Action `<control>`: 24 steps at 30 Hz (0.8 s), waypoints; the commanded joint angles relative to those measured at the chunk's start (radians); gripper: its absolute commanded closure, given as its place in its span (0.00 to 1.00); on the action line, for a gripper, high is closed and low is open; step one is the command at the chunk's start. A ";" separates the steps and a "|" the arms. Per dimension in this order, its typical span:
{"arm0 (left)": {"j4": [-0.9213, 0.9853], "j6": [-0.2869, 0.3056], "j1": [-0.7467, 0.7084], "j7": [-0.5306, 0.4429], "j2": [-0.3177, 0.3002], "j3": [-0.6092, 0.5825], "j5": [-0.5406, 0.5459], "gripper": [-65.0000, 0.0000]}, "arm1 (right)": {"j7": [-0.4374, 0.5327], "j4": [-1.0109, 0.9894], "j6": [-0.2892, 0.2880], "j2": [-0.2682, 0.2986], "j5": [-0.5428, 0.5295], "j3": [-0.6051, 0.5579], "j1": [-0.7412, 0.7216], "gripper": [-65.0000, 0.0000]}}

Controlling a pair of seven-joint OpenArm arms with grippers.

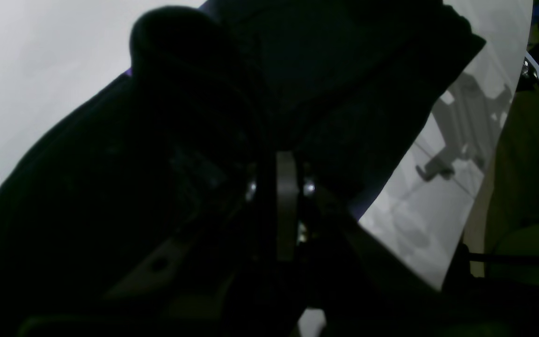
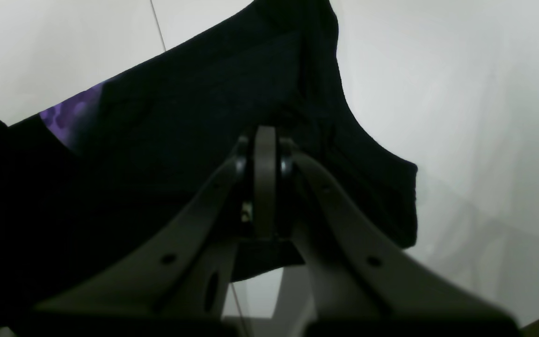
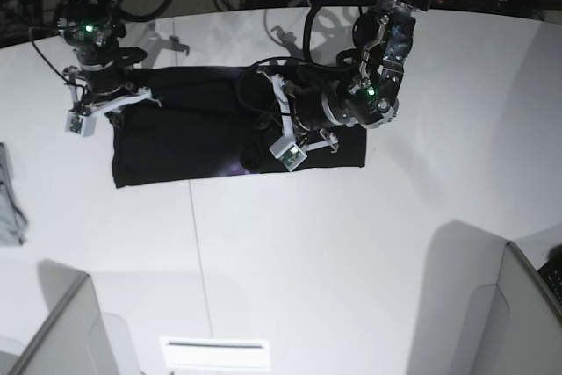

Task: Fold the T-shirt properly
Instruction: 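Fold the grasped strip end with the left gripper toward the right gripper, then release the folded end and raise the left gripper away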

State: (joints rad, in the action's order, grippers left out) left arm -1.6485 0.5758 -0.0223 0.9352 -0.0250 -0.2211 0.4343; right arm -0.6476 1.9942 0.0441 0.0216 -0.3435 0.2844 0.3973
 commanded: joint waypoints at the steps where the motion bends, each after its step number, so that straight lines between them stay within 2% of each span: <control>1: -0.014 0.006 0.012 -0.020 0.004 -0.002 0.021 1.00 | 0.024 0.018 -0.003 0.007 -0.006 0.003 -0.002 1.00; 13: -0.014 0.006 0.011 -0.020 0.003 -0.004 0.021 1.00 | 0.024 0.018 -0.003 0.005 -0.006 0.003 -0.002 1.00; 17: -0.014 0.006 0.009 -0.023 0.003 -0.008 0.021 0.66 | 0.024 0.018 -0.003 0.005 -0.006 0.003 -0.001 1.00; 20: -0.014 0.006 0.012 -0.025 0.009 -0.010 0.021 0.45 | 0.024 0.018 -0.003 0.005 -0.006 0.003 -0.001 1.00; 22: -0.014 0.006 0.014 -0.025 0.026 -0.007 0.021 0.37 | 0.024 0.018 -0.003 0.005 -0.006 0.003 -0.001 1.00; 24: -0.017 0.006 0.015 -0.025 0.036 -0.010 0.021 0.34 | 0.024 0.018 -0.003 0.007 -0.006 0.003 -0.001 1.00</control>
State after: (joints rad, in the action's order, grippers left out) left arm -1.6485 0.5755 -0.0208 0.9314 0.0040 -0.2287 0.4347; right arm -0.6476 1.9942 0.0441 0.0216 -0.3435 0.2844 0.3996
